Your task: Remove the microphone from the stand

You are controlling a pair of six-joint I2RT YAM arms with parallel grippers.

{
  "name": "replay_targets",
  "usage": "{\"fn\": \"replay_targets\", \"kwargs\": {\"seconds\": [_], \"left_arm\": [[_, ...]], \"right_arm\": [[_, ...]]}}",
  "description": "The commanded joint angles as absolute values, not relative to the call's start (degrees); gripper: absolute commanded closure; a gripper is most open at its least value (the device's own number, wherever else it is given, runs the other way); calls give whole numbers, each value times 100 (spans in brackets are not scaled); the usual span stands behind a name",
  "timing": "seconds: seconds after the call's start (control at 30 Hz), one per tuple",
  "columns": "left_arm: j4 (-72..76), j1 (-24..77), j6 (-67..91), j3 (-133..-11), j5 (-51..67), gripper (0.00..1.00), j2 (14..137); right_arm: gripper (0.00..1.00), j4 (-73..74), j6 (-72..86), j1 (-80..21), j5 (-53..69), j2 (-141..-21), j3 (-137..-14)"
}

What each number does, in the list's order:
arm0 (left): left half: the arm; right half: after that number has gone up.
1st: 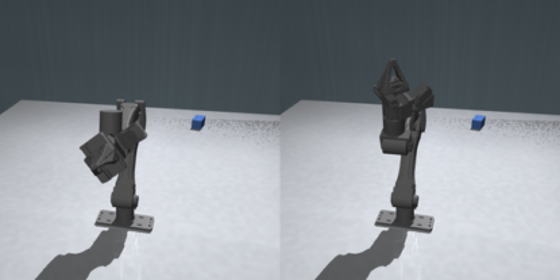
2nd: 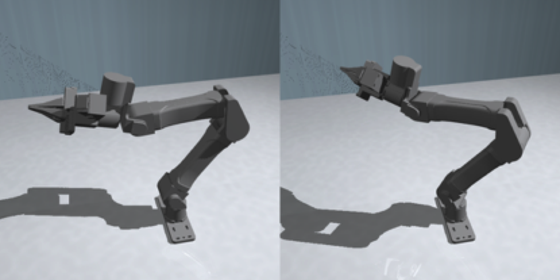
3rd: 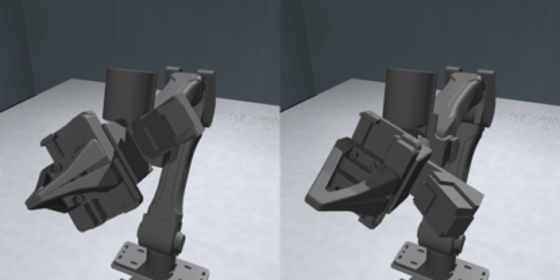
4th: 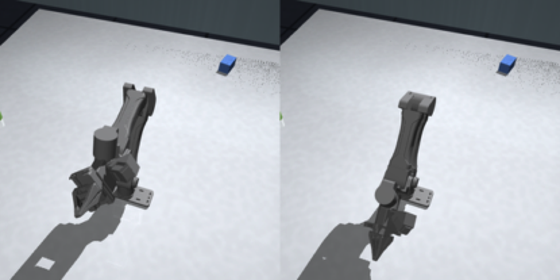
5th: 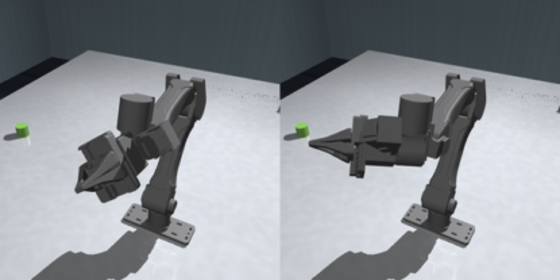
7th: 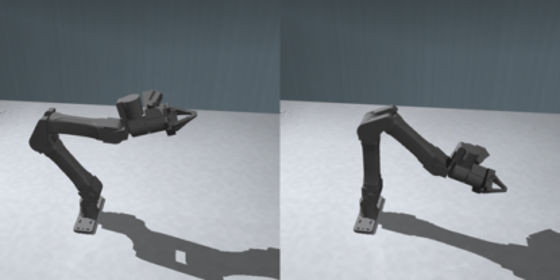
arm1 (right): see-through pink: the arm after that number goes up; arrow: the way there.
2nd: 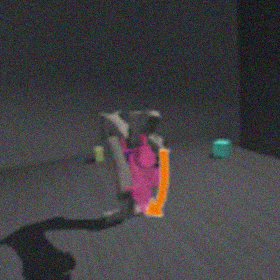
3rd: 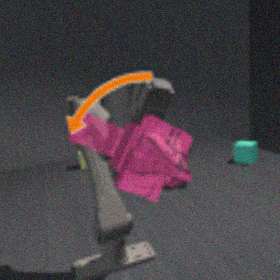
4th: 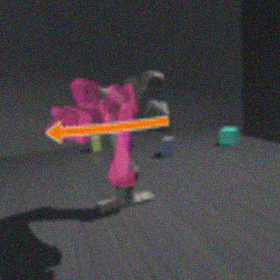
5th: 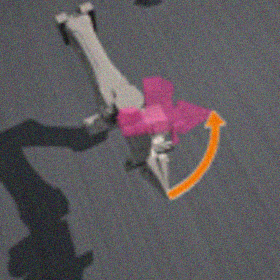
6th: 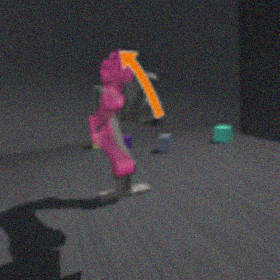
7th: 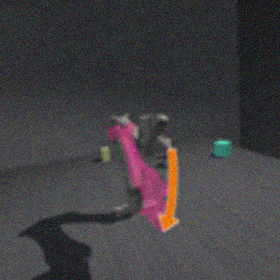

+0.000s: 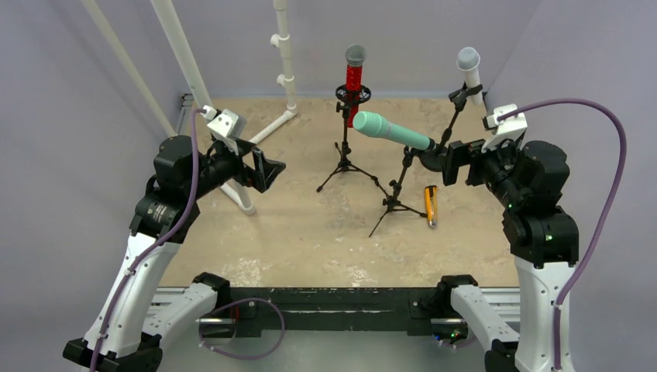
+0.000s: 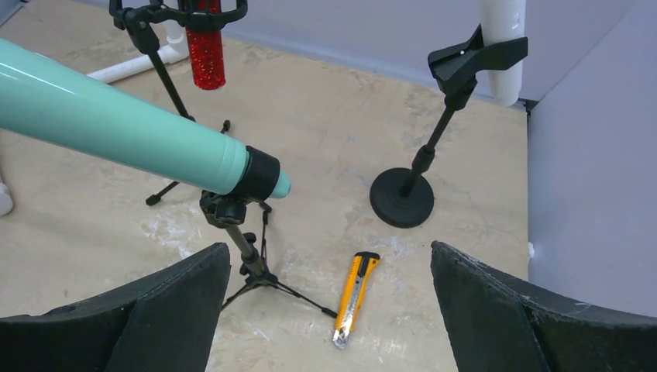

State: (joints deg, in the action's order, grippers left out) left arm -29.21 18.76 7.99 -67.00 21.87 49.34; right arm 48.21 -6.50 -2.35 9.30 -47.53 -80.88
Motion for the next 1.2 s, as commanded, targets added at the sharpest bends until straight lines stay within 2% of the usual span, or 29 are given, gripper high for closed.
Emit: {"fn": "replay_targets", "kwargs": {"seconds": [0.0, 0.4, 0.53, 0.83, 1.17], "left_arm": [[-2669, 1828, 880, -6732, 2309, 0, 4922], [-3017, 1813, 635, -6954, 2363, 0, 4983], [-3308, 1786, 573, -7225, 2504, 0, 5068], [-3250, 1784, 474, -7196, 3008, 0, 5219], [-3014, 1850, 131, -6920, 3419, 0, 5200]], "right_arm": [[2, 4592, -703, -259, 757, -4715, -8118], [2, 4977, -993, -255, 1445, -4885, -8565], [2, 5655, -2195, -256, 2346, -4964, -9050], [2, 6330, -3141, -281, 3556, -5425, -9560], [7, 5911, -3106, -333, 3947, -5423, -8887]]}}
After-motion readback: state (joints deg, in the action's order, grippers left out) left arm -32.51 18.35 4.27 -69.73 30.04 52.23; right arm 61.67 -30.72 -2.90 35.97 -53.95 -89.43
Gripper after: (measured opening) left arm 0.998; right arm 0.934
